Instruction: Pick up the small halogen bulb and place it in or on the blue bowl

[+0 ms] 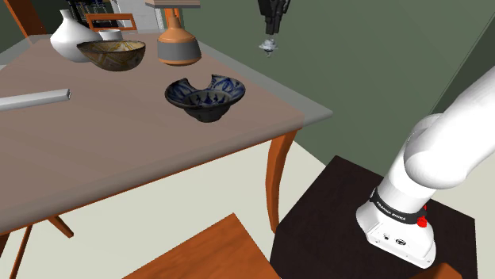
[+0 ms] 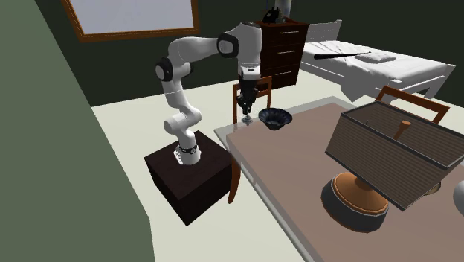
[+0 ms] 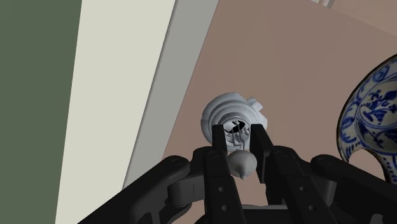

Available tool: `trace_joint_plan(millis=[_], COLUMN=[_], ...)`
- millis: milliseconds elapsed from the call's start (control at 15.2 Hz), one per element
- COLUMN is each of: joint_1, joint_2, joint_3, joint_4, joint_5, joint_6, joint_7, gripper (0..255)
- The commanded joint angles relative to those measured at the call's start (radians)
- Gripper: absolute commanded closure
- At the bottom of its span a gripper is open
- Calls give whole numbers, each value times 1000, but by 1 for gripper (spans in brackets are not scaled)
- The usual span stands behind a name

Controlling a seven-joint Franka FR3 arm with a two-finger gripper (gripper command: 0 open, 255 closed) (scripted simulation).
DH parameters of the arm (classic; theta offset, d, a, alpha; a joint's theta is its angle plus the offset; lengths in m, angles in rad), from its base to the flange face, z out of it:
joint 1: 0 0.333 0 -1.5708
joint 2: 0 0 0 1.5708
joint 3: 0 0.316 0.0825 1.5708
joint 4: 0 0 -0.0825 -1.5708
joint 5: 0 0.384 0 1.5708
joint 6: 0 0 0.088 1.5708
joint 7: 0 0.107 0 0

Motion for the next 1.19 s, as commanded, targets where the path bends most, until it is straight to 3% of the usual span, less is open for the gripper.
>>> trace_joint_plan(millis=[0,330,528,1122], joint_1=[-1,-2,26,159], joint_2=[17,54,105,360], joint_3=[0,4,58,224], joint_4=[49,153,223,561], joint_5=[-3,-9,-13,-101], joint_6=[-32,-100,-121,-231], joint_7=[-1,2,84,349], gripper=[255,255,255,255])
